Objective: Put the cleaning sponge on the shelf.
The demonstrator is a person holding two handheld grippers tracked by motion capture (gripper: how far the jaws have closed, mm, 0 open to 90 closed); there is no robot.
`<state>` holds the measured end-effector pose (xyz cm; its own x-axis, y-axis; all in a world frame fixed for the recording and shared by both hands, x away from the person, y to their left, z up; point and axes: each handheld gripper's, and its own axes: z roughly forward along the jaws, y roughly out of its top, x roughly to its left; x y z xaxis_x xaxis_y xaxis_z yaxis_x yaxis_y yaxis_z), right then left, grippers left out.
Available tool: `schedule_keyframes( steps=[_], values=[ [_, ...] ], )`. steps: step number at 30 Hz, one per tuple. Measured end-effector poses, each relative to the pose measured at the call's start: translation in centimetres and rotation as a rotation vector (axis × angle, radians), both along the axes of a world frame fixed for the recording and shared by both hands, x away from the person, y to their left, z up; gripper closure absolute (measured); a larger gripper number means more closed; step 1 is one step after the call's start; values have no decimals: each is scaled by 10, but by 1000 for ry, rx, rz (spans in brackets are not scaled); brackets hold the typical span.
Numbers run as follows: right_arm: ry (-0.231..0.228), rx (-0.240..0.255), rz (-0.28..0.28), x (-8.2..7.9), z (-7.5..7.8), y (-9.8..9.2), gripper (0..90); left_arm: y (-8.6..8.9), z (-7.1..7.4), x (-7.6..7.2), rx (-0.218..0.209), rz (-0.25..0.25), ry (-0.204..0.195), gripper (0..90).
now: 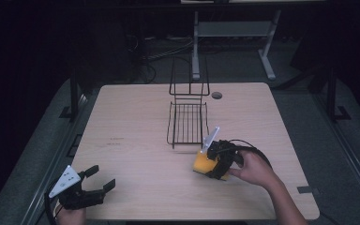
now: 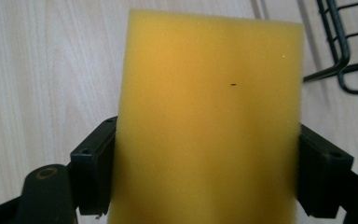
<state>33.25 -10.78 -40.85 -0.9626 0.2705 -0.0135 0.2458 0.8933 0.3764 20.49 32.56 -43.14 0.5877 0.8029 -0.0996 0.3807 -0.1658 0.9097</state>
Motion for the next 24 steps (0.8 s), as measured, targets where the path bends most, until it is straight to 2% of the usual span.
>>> schedule_keyframes(
  steps=[9, 24],
  values=[
    [-4, -4, 27, 15, 10, 11, 212, 1, 0, 1, -6, 5, -1, 128],
    [1, 8, 29, 41, 23, 23, 212, -1, -1, 2, -8, 3, 4, 128]
  ],
)
